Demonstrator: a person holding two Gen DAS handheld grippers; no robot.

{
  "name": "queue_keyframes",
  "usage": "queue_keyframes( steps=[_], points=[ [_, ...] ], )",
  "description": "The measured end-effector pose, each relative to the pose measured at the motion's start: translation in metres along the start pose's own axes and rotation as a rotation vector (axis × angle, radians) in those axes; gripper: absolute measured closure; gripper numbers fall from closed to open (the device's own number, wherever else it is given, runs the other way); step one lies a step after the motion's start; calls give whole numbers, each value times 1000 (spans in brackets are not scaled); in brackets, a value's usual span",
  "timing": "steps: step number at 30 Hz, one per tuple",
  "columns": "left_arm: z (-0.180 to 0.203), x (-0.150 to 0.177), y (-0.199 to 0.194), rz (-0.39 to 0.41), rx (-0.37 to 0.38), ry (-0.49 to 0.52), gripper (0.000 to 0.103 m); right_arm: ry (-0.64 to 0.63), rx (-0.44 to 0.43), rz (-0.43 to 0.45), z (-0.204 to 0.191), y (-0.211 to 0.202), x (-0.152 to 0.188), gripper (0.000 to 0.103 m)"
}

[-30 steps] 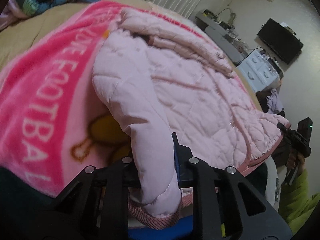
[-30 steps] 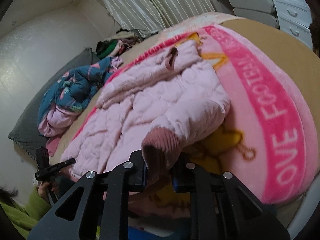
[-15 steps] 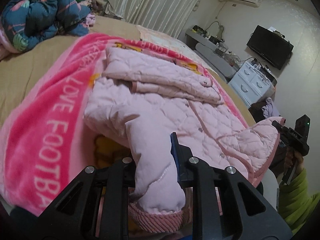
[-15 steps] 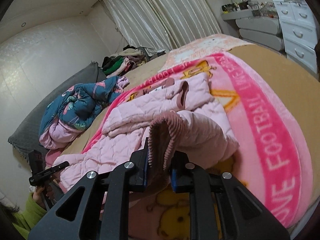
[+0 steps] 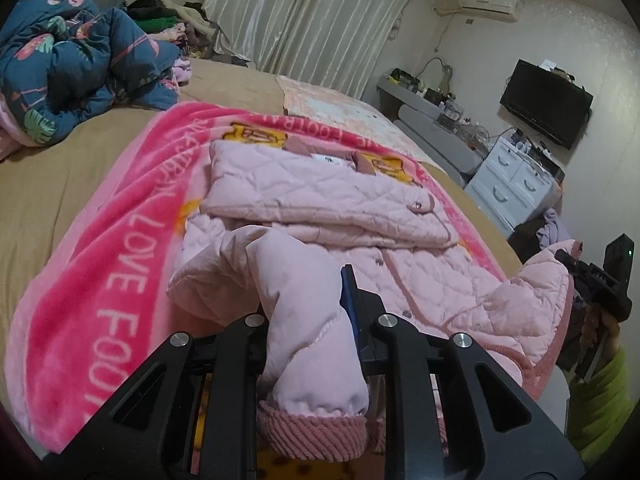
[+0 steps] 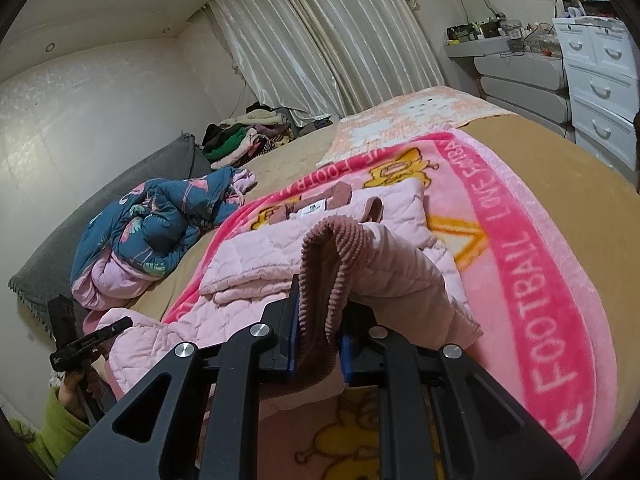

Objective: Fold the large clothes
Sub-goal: 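Lift the held hem with both tools and carry it toward the collar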

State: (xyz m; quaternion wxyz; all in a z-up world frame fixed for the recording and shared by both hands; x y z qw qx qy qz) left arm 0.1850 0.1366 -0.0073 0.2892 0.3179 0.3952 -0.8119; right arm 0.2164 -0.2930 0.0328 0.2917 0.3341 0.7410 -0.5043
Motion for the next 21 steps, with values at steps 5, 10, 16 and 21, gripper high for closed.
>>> queue_keyframes(
  steps=[5,10,16,21],
  points=[
    [-2,-19,1,29,6,-11,90,3,3,25,-2,2,-18,89],
    [-1,-38,2,48,5,-1,90,-6,4,47,-6,4,-35,89],
    [-1,-63,1,82,-11,19,90,-9,-2,83,-13,7,-64,89],
    [-4,-89,1,117,-20,15,90,-23,-5,119,-23,11,-93,89]
  ],
)
Point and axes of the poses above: each gripper's, at about its wrist camera, not at the fingertips, and y roughly the way its jaws point, z to its right, x to its underside, the point moved 10 cm from there along y, roughly the way its jaws point, and after that the axes turned 14 degrees about x, right-handed, at the moved point
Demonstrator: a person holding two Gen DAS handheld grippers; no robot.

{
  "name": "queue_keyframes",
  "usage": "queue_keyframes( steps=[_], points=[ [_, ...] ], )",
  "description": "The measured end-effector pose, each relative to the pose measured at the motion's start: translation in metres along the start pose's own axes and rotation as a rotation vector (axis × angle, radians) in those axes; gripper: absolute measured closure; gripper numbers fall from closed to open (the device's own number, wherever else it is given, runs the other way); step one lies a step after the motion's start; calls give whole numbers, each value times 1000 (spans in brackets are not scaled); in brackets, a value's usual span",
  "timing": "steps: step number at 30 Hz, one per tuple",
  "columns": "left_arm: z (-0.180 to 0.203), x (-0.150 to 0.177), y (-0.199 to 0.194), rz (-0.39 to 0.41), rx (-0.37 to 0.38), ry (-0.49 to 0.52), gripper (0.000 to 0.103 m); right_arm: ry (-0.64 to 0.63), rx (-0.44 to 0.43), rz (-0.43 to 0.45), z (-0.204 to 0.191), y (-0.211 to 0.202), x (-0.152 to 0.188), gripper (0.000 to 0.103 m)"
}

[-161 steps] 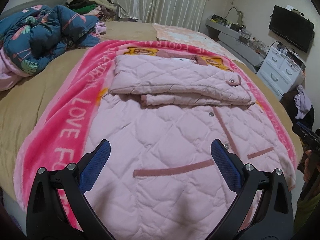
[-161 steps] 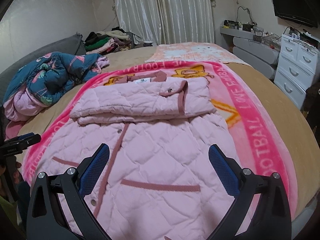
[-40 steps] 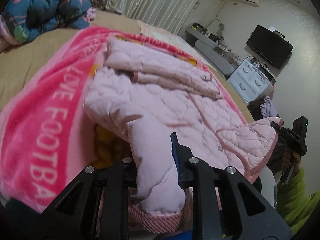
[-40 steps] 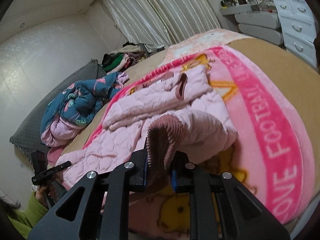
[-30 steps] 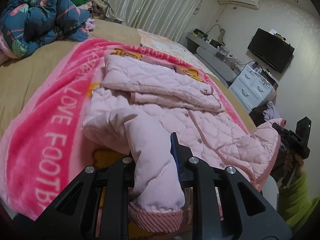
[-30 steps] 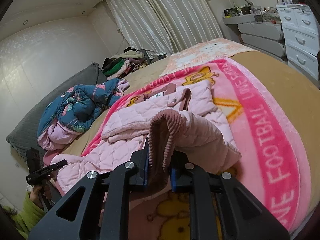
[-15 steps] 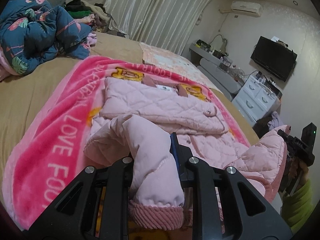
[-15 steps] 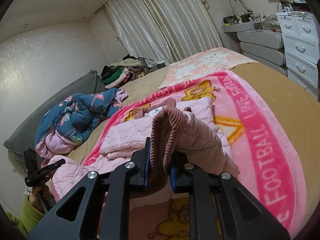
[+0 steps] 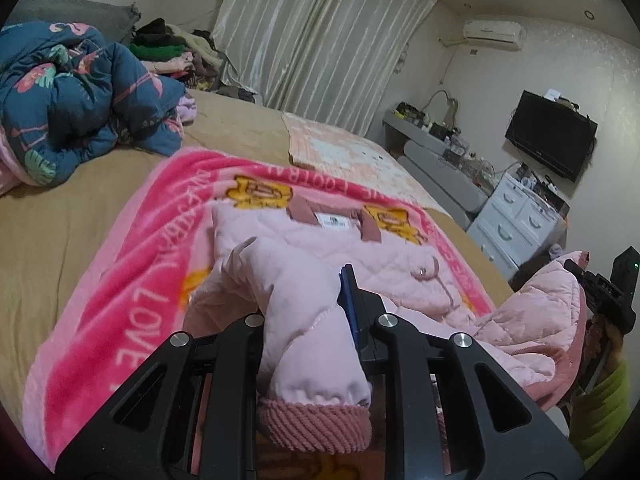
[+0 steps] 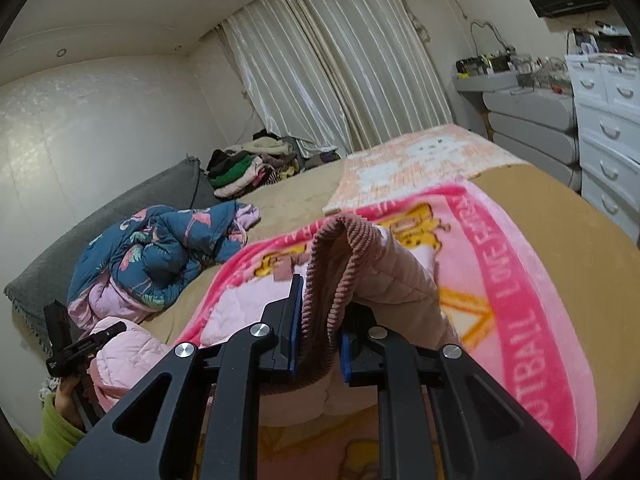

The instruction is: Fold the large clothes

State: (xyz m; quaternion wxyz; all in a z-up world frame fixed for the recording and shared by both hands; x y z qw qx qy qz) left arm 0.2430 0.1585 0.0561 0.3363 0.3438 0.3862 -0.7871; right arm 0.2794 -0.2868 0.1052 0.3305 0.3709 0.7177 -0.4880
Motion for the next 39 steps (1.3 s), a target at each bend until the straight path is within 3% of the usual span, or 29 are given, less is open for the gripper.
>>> queue_keyframes(
  steps=[7,13,31,39],
  points=[
    [-11,-32,7,45,-25,-22,90,27,-1,30,-2,21,-40,89],
    [-22,-42,23,38,-53,-26,90,67,18,13,2,54,-55,89],
    [-68,-52,84,-38,-154,-44,88,77,118,-26,23,145,-56,89],
    [-86,-47,106,-74,-196,-38,87,97,148,-106,35,188,-50,88]
  ],
)
Point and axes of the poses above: each gripper's, at about its wrist camera, not at the fingertips, and y roughly the way its jaws point, z to its right, x to its underside, the point moved 10 cm from there along y, roughly the way its jaws point, and after that the axes turned 14 degrees about x, right-handed, at the moved point
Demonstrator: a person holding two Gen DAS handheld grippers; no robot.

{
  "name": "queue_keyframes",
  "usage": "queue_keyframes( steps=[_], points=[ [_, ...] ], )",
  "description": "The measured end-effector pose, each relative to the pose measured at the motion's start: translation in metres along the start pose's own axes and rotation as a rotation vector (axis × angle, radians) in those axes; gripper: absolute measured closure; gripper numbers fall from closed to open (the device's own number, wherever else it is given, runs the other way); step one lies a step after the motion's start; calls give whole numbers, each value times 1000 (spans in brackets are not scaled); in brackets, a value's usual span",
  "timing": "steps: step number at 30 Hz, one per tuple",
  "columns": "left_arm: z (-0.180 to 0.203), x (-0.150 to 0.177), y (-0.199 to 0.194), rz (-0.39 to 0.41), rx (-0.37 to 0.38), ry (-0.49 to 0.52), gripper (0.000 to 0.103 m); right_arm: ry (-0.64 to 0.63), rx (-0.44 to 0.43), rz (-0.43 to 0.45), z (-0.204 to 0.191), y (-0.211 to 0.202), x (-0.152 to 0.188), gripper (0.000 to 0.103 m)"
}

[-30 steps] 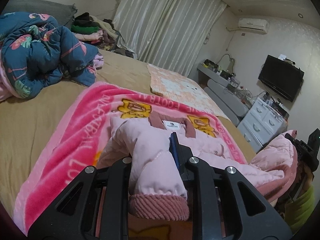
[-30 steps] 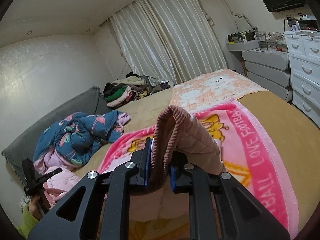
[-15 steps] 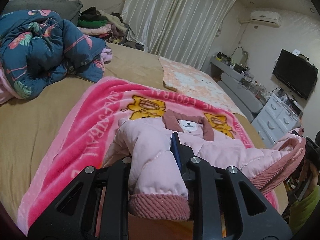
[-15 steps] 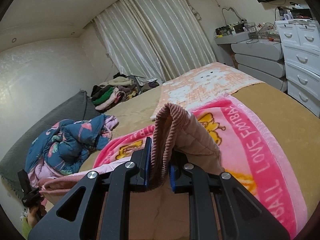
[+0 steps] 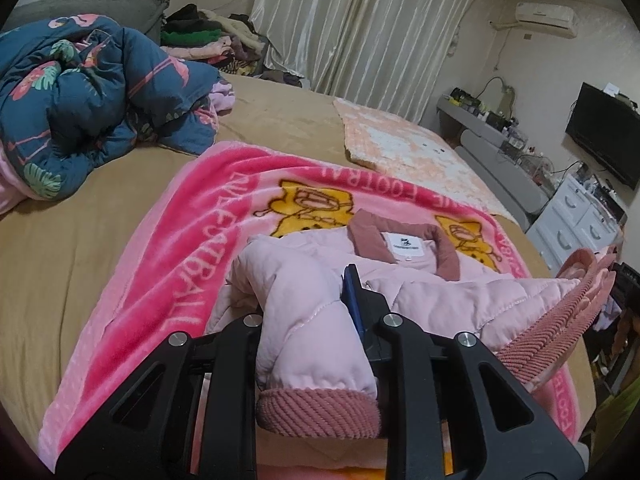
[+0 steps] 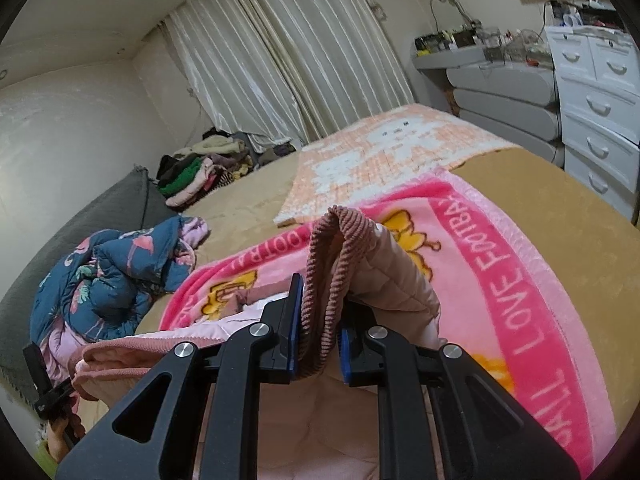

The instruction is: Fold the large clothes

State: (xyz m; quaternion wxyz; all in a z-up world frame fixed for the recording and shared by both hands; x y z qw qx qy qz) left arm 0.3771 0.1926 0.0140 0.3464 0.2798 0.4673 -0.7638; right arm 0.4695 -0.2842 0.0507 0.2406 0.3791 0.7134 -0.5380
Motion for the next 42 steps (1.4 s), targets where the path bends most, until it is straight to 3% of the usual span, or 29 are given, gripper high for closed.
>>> queue_keyframes(
  steps=[8,14,15,16,17,18,19,26,30,33,35,42],
  points=[
    [-16,10,25,-35,-32,5,86,8,20,-63,4,44,9,86],
    [-26,17,44,-61,-51,4,86,111,-92,-110,8,63,10,76],
    [-27,18,46,-63,-53,5,86,139,-124,-116,9,65,9,72],
    [-27,19,48,-64,-53,4,86,160,-156,-120,8,65,9,53],
    [-28,19,51,-68,-53,3,86,180,-187,-124,6,64,9,28],
    [-29,19,53,-71,-55,4,86,192,-199,-128,5,63,11,20],
    [-30,19,54,-72,-57,4,86,185,-207,-130,3,63,13,18],
    [-31,21,63,-78,-61,0,85,-64,-144,-135,-31,49,61,17],
    [-30,21,63,-73,-57,-11,83,-251,-98,-149,-55,42,115,15],
    [-25,19,60,-65,-53,-14,74,-367,-28,-188,-64,54,151,13],
    [-17,16,55,-52,-24,-20,45,-405,12,-184,-65,60,162,12],
    [12,8,33,-16,-15,34,24,-372,3,-168,-68,52,164,10]
  ],
)
Point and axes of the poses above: each gripper's, at about its wrist camera, not at the fingertips, and y roughly the way its jaws point, z to its right, x to its underside, the point moved 10 cm from there along y, roughly the way its jaws point, and after that the axes turned 14 degrees about x, right-handed, at the moved point
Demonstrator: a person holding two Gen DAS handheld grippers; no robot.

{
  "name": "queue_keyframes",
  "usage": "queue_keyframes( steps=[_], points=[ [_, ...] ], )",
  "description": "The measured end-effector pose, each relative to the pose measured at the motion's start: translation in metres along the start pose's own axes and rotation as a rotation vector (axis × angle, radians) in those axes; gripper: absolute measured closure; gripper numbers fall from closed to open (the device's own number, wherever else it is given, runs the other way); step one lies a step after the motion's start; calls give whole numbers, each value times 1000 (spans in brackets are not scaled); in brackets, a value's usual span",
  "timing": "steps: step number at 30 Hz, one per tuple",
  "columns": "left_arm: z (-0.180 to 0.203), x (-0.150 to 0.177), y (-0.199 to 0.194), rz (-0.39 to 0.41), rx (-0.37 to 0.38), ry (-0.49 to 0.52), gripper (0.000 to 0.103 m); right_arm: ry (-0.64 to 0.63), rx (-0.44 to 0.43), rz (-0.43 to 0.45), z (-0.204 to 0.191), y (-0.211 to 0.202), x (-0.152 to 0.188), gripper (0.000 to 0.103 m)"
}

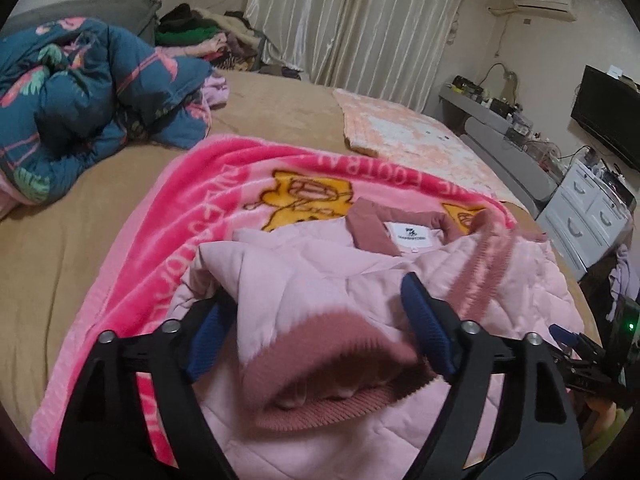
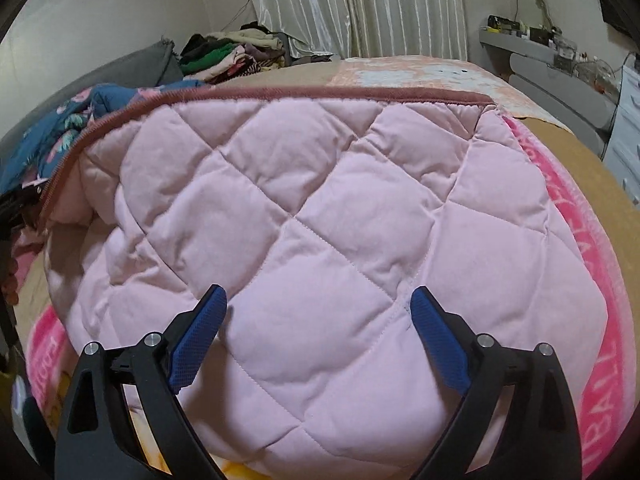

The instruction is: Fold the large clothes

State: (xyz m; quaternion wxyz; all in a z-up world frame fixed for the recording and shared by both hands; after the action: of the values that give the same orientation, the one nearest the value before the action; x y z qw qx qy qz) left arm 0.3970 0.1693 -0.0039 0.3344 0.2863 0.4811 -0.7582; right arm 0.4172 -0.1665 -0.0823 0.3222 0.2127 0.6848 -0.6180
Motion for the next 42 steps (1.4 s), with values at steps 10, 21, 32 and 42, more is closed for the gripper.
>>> queue_keyframes(
  steps=[10,21,32,42],
  points=[
    [32,-11,-33,57,-11,84,9,39,-41,72,19,-53,-11,6],
    [13,21,-57,46,-77,116,9,28,151,135,80,-78,5,4],
    [-58,107,-5,-170,-41,-23,9,144,179,-2,143,-14,50,5],
    [-45,91,13,-124,-52,4,84,105,139,66,116,-6,13,78]
  ],
)
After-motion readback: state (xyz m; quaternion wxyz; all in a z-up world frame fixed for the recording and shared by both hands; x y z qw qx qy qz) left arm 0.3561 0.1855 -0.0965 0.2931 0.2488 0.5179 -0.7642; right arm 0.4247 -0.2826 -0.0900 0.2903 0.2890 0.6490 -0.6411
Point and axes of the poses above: each gripper's, at about its wrist camera, not at the fingertips, and y roughly the way its jaws point, z to its right, x to its underside, the point moved 10 cm from there along y, roughly the way its jaws point, and after that the axes turned 14 degrees about x, right-handed, at the moved point
